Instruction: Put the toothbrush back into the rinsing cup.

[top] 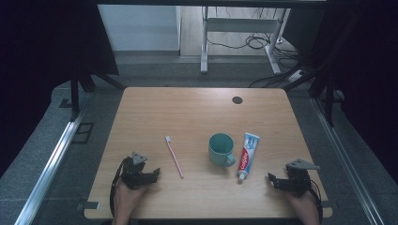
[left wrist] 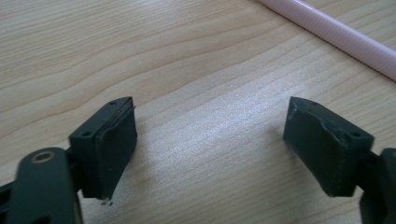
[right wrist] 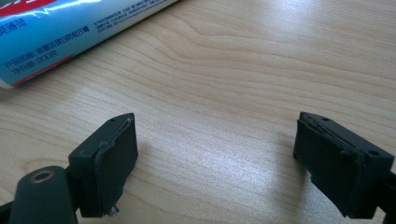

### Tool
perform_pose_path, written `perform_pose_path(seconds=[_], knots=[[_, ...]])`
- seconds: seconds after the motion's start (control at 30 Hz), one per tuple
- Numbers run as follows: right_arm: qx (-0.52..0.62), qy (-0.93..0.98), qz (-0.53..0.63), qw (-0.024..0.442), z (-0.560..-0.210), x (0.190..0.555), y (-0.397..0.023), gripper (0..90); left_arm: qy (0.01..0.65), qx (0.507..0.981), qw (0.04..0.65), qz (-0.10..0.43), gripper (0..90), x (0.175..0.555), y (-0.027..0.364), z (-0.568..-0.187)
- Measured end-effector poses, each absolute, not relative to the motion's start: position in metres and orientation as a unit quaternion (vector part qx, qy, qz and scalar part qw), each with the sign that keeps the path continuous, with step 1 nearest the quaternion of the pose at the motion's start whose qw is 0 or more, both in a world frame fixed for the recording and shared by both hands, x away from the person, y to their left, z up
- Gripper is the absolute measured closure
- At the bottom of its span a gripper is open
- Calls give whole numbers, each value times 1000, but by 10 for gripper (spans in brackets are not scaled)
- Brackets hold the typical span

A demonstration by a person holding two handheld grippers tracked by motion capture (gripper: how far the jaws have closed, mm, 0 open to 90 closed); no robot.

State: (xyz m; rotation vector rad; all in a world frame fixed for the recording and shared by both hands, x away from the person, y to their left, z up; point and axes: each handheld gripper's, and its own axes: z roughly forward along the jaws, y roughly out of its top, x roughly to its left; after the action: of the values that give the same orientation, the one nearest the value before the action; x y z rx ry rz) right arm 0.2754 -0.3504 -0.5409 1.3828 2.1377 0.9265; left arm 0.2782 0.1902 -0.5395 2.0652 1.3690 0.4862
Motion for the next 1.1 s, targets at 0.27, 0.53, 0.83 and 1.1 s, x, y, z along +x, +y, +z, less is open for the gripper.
perform_pose_path(seconds=[0.27,0.53,0.83,1.1], knots=[[498,771,334,215,-541,275,-350,134,502,782,325,176,505,274,192,-530],[497,772,333,214,-541,275,-350,134,479,790,348,160,894,273,194,-523],[497,772,334,214,-541,275,-350,134,472,793,353,154,895,274,190,-520],[497,772,333,214,-541,275,-350,134,470,792,363,139,894,277,185,-515]])
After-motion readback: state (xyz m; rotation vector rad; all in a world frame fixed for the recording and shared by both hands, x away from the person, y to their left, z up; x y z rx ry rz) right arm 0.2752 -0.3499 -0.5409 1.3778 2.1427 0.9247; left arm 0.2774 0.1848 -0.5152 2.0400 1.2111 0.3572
